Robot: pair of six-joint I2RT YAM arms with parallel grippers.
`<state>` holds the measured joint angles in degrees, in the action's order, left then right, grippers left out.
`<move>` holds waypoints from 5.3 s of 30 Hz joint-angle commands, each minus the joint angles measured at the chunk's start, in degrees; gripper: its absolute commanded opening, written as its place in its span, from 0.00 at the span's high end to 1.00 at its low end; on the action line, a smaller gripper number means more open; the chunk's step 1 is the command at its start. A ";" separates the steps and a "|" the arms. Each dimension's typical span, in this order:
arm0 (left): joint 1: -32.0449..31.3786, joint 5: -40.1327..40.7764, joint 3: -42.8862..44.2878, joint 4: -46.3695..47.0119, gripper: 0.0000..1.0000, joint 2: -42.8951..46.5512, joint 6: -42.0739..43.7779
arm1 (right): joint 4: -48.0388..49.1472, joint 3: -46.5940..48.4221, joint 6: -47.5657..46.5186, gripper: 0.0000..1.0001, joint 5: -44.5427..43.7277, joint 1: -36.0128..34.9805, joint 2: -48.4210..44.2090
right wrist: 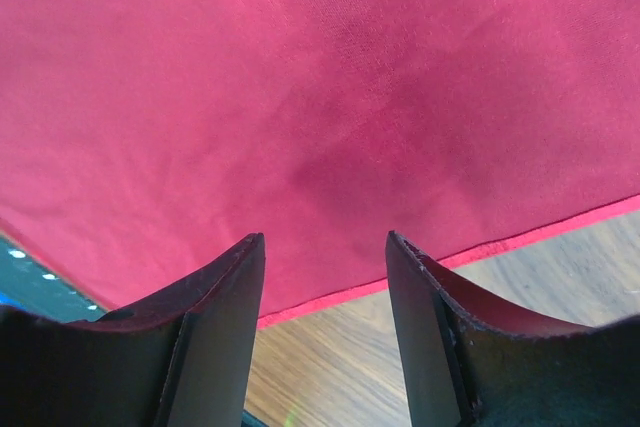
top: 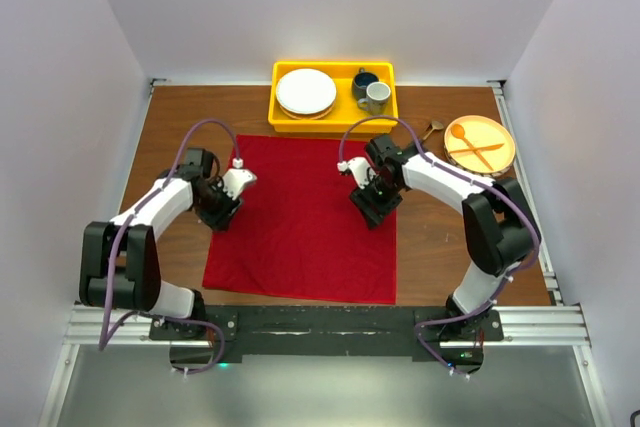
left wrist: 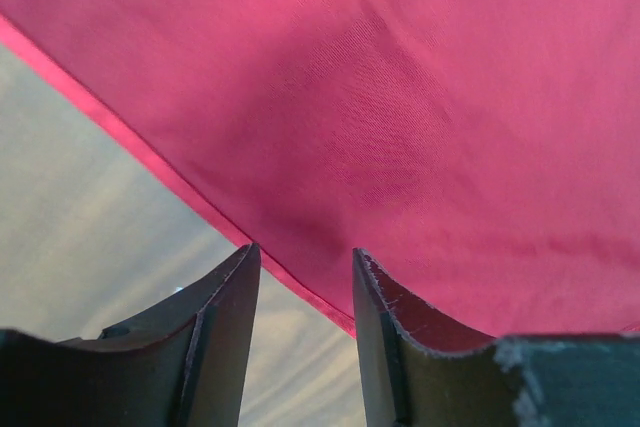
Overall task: Fold the napkin into a case and place the utensils inside
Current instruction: Flatten out the crumpled napkin at the center of the board, then pick up the flattened napkin from the center of the board, then fold and flatten the napkin at the center of the board.
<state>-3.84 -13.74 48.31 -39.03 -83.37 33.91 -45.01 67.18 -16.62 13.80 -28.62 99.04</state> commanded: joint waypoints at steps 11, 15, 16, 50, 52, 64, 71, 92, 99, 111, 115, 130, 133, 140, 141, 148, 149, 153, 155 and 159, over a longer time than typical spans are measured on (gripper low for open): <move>-6.88 3.28 -11.92 -3.60 0.60 8.84 6.87 | 5.29 -4.42 -7.89 0.46 -10.99 0.76 3.26; -11.45 2.84 -12.46 -7.72 0.61 11.64 6.87 | 2.75 -2.50 -9.30 0.45 -10.03 0.85 1.51; -12.24 2.75 -12.19 -8.08 0.61 12.18 6.78 | 0.30 -1.62 -9.83 0.45 -8.81 0.94 0.98; 13.15 -14.48 22.00 33.56 0.00 -5.92 -31.63 | 33.76 16.93 16.18 0.53 -11.78 16.32 14.94; 13.07 -13.78 22.00 34.36 0.00 -6.19 -31.19 | 33.85 17.81 16.18 0.54 -11.87 16.32 16.96; 13.15 -9.99 23.06 35.77 0.00 -7.68 -29.78 | 34.12 21.41 19.26 0.58 -11.61 16.40 22.51; 13.15 -10.17 24.01 35.16 0.03 -10.58 -28.12 | 33.33 22.99 20.49 0.60 -11.43 16.49 23.82; 13.07 -8.41 32.10 30.68 0.14 -23.50 -28.55 | 27.61 25.46 21.02 1.00 -12.32 16.49 26.11; 12.80 -10.61 33.50 29.02 0.17 -25.87 -27.15 | 29.46 24.32 23.03 1.00 -8.71 16.40 21.46; 11.66 -12.72 41.86 19.95 0.18 -34.22 -25.56 | 29.63 22.30 24.71 1.00 -5.72 16.40 15.39; 11.05 -10.97 42.39 19.34 0.19 -35.28 -24.95 | 28.85 22.21 24.45 1.00 -5.80 16.49 15.13; 8.58 -12.28 49.24 14.07 0.49 -43.44 -23.45 | 27.61 20.19 23.92 1.00 -4.14 16.40 13.72; 7.71 -11.76 49.16 13.71 0.51 -43.98 -23.36 | 27.26 20.19 23.92 1.00 -3.96 16.40 13.37; 6.74 -11.31 49.86 13.71 0.69 -44.68 -23.10 | 26.56 20.19 23.57 1.00 -3.34 16.40 12.67; 6.74 -11.57 49.86 13.63 0.76 -44.68 -22.93 | 26.47 20.19 23.57 1.00 -3.43 16.32 12.49; 6.91 -14.29 48.46 12.74 1.00 -39.42 -20.91 | 24.10 20.89 23.39 1.00 -1.68 16.32 10.04; 6.91 -14.82 47.58 13.09 1.00 -38.19 -20.38 | 23.84 20.63 23.39 1.00 -1.41 16.32 9.51; 6.91 -16.23 41.97 13.80 1.00 -29.95 -18.18 | 21.56 19.40 22.51 1.00 -0.71 16.32 5.99; 6.83 -16.67 40.03 13.10 1.00 -27.21 -16.35 | 20.85 17.99 21.99 1.00 -0.36 16.40 3.71; 6.83 -18.69 34.76 8.19 1.00 -20.45 -11.60 | 18.04 15.53 20.84 1.00 0.35 16.40 0.28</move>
<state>2.96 -28.60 86.78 -27.29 -111.61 16.08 -23.46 84.86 5.96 12.19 -12.10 103.81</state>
